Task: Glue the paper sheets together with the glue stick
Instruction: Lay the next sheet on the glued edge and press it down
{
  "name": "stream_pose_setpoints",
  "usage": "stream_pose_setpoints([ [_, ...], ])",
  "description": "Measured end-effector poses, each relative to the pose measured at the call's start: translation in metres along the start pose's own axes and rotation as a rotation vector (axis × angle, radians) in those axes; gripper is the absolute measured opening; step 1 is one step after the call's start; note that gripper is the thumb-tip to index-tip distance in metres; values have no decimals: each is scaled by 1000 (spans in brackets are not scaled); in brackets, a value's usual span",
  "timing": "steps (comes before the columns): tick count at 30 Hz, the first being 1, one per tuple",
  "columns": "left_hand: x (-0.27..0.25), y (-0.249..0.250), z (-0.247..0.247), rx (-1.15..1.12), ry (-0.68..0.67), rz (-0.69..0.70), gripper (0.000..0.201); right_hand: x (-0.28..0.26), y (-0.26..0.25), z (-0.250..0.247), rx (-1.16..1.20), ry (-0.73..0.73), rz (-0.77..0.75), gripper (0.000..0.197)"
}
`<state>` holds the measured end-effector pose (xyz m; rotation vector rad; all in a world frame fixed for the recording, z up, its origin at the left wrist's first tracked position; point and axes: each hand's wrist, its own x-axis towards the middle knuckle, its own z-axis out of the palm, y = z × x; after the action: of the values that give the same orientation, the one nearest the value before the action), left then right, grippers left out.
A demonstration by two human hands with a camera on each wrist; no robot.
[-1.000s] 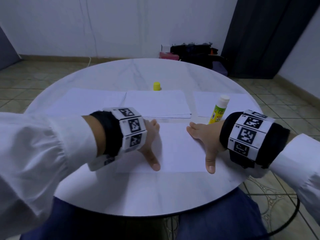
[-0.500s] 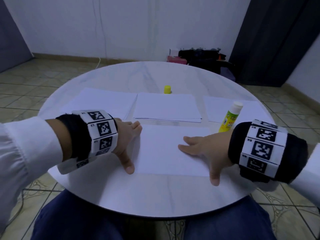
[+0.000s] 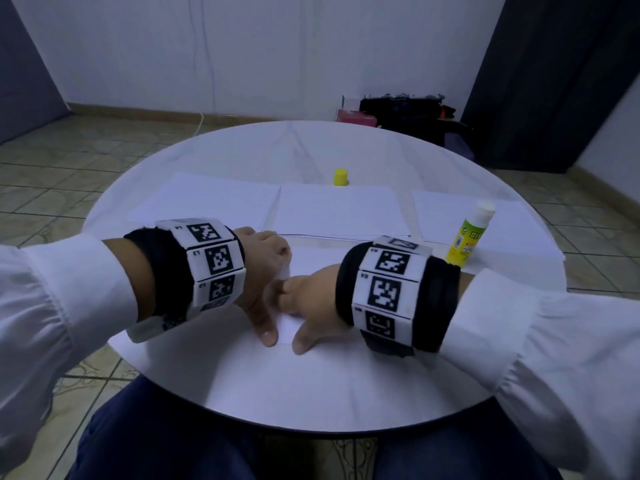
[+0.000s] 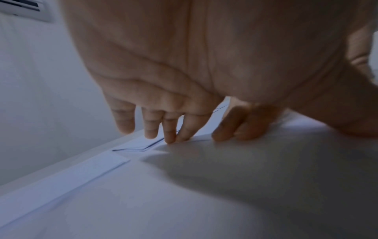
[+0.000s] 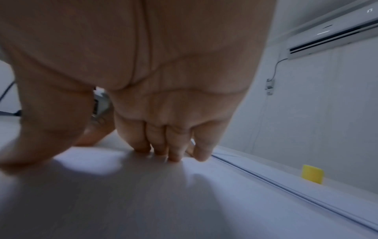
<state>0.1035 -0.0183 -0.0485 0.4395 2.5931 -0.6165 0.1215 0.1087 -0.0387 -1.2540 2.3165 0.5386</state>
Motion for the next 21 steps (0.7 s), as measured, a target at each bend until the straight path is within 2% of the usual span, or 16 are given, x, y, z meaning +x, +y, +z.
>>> stream_pose_setpoints([
  [4, 0, -1, 4, -55, 37, -31, 134, -16, 36, 10, 74, -61, 117, 105],
  [7, -1, -2, 6, -66, 54, -20, 131, -34, 70, 24, 157, -141, 223, 121],
  [12, -1, -2, 6, -75, 45, -21, 135, -68, 105, 52, 246, -228, 358, 132],
  [15, -2, -2, 4, -93, 13, -25, 146, -78, 111, 60, 265, -236, 402, 134],
  [21, -7, 2, -2, -213, -63, -74, 145, -73, 100, 50, 122, -276, 469, 136],
])
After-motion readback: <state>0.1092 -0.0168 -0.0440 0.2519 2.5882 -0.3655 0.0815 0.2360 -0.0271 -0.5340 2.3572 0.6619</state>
